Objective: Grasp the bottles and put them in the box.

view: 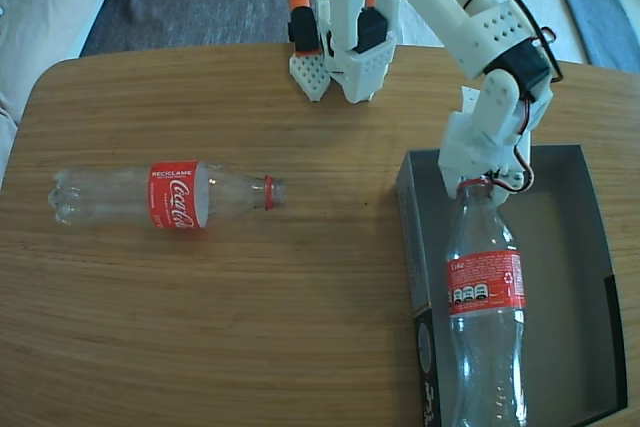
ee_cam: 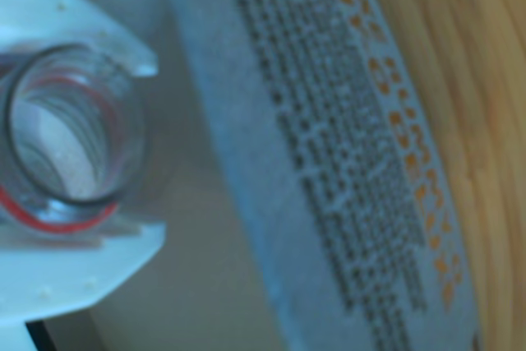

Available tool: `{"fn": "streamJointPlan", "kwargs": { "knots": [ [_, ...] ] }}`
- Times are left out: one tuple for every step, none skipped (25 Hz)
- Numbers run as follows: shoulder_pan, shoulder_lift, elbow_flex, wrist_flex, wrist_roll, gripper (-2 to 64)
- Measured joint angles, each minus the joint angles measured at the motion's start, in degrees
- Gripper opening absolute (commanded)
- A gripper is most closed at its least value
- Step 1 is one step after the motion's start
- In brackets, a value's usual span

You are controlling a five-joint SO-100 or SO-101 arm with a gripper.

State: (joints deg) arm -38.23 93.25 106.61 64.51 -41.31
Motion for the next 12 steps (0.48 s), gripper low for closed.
{"fn": "streamJointPlan", "kwargs": {
  "knots": [
    [0.3, 0.0, 0.0, 0.0, 0.0, 5.9],
    [0.6, 0.0, 0.0, 0.0, 0.0, 7.4],
    [0.9, 0.0, 0.0, 0.0, 0.0, 9.9],
    [0.9, 0.0, 0.0, 0.0, 0.0, 13.4],
    [0.4, 0.0, 0.0, 0.0, 0.0, 17.1],
    [0.4, 0.0, 0.0, 0.0, 0.0, 20.6],
    [0.4, 0.0, 0.0, 0.0, 0.0, 23.7],
    [0.4, 0.0, 0.0, 0.0, 0.0, 26.0],
    [0.5, 0.0, 0.0, 0.0, 0.0, 27.8],
    [0.6, 0.0, 0.0, 0.0, 0.0, 29.3],
    [0.6, 0.0, 0.0, 0.0, 0.0, 30.5],
    [0.6, 0.0, 0.0, 0.0, 0.0, 31.6]
  ]
}}
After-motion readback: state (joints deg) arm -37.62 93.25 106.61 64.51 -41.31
